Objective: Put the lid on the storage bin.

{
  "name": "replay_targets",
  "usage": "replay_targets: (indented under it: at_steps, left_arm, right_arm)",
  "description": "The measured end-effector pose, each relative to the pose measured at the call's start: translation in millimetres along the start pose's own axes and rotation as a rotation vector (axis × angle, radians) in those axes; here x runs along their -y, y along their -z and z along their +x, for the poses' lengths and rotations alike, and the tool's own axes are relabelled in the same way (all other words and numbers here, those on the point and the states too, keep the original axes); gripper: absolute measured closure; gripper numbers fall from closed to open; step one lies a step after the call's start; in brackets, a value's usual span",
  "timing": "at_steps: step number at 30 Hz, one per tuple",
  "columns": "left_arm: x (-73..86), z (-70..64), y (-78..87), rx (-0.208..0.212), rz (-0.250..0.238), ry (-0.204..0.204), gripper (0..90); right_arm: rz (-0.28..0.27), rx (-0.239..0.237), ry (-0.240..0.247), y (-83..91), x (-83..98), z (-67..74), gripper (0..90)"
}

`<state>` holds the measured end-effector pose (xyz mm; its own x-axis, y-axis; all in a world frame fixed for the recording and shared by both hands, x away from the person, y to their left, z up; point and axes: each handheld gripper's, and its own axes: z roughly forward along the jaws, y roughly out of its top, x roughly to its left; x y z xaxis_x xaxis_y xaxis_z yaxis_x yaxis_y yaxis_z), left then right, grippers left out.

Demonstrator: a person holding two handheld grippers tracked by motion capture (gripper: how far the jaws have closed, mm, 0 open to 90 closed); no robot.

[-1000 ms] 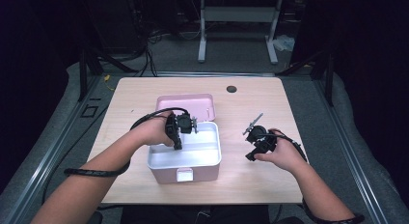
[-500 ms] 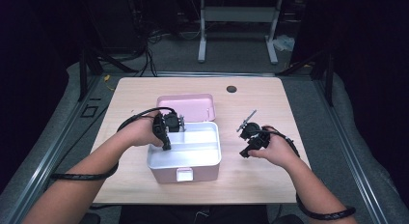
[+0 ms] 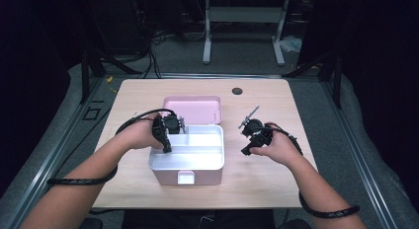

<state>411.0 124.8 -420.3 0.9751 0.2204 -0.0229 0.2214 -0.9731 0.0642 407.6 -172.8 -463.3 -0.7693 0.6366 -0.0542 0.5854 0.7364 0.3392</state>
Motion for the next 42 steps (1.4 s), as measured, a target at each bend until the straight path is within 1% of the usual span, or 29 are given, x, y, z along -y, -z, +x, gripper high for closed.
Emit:
replay_targets:
  at_steps: [3, 4, 5, 6, 7, 10, 11, 12, 13, 15, 20, 24, 26, 28, 29, 31, 35, 39, 42]
  left_arm:
    - [0.2, -2.1, -0.3, -0.009, -0.002, 0.009, 78.3]
    - [-0.1, -3.4, -0.5, -0.009, 0.000, 0.013, 76.0]
    - [-1.3, -4.8, -0.4, -0.018, 0.010, 0.008, 74.0]
    - [-1.8, -5.4, -0.5, -0.021, 0.013, 0.005, 73.8]
    - [-2.1, -6.1, -0.9, -0.025, 0.013, 0.007, 73.6]
    - [-3.1, -5.9, -1.3, -0.024, 0.017, 0.017, 73.6]
    - [-3.4, -5.9, -1.2, -0.025, 0.021, 0.017, 73.6]
    - [-3.8, -6.1, -1.3, -0.026, 0.022, 0.017, 73.6]
    - [-4.2, -6.2, -0.8, -0.027, 0.030, 0.019, 73.6]
    - [-4.2, -6.6, -0.9, -0.030, 0.030, 0.022, 73.6]
    - [-2.7, -7.4, -1.5, -0.034, 0.015, 0.031, 73.6]
    - [-2.1, -8.1, -1.4, -0.043, 0.012, 0.031, 73.6]
    - [-1.8, -8.1, -1.0, -0.044, 0.013, 0.031, 73.6]
    - [-1.3, -8.3, -1.1, -0.042, 0.008, 0.039, 73.6]
    - [-1.4, -8.4, -1.2, -0.042, 0.008, 0.041, 73.6]
    - [-2.0, -8.6, -1.1, -0.044, 0.014, 0.047, 73.6]
    - [-3.1, -8.9, -1.7, -0.047, 0.017, 0.055, 73.6]
    - [-3.1, -8.2, -1.7, -0.041, 0.016, 0.053, 73.7]
    - [-3.1, -8.1, -1.6, -0.041, 0.016, 0.051, 73.7]
  right_arm:
    - [-0.012, 0.010, -0.011, 2.4, -8.3, -2.8, 41.1]
    - [-0.012, 0.015, -0.017, 3.4, -11.6, -3.9, 41.1]
    - [-0.010, 0.019, -0.025, 4.6, -15.2, -4.9, 41.1]
    - [-0.023, 0.004, -0.036, 5.4, -19.5, -6.5, 41.2]
    - [-0.022, 0.009, -0.037, 6.9, -22.4, -7.4, 41.3]
    - [-0.047, -0.014, -0.066, 10.7, -33.0, -10.6, 41.3]
    - [-0.042, 0.003, -0.067, 13.0, -37.0, -11.0, 41.3]
    - [-0.073, -0.038, -0.077, 12.8, -40.0, -12.7, 41.2]
    - [-0.032, 0.027, -0.078, 16.6, -44.8, -11.4, 40.9]
    - [-0.046, 0.027, -0.090, 18.3, -53.1, -12.5, 40.2]
    - [-0.060, 0.024, -0.114, 20.1, -69.7, -15.5, 38.5]
    - [-0.062, 0.018, -0.130, 20.6, -82.6, -17.4, 38.3]
    - [-0.064, 0.017, -0.135, 20.6, -87.2, -17.3, 38.3]
    - [-0.097, -0.033, -0.141, 19.0, -91.9, -18.3, 38.3]
    - [-0.098, -0.034, -0.140, 18.9, -93.5, -18.3, 38.3]
    - [-0.094, -0.017, -0.139, 18.7, -98.0, -18.9, 38.3]
    - [-0.095, -0.018, -0.163, 16.2, -104.3, -23.6, 38.1]
    - [-0.111, -0.020, -0.189, 14.2, -109.8, -28.2, 38.2]
    - [-0.109, -0.025, -0.199, 11.5, -114.4, -30.9, 40.4]
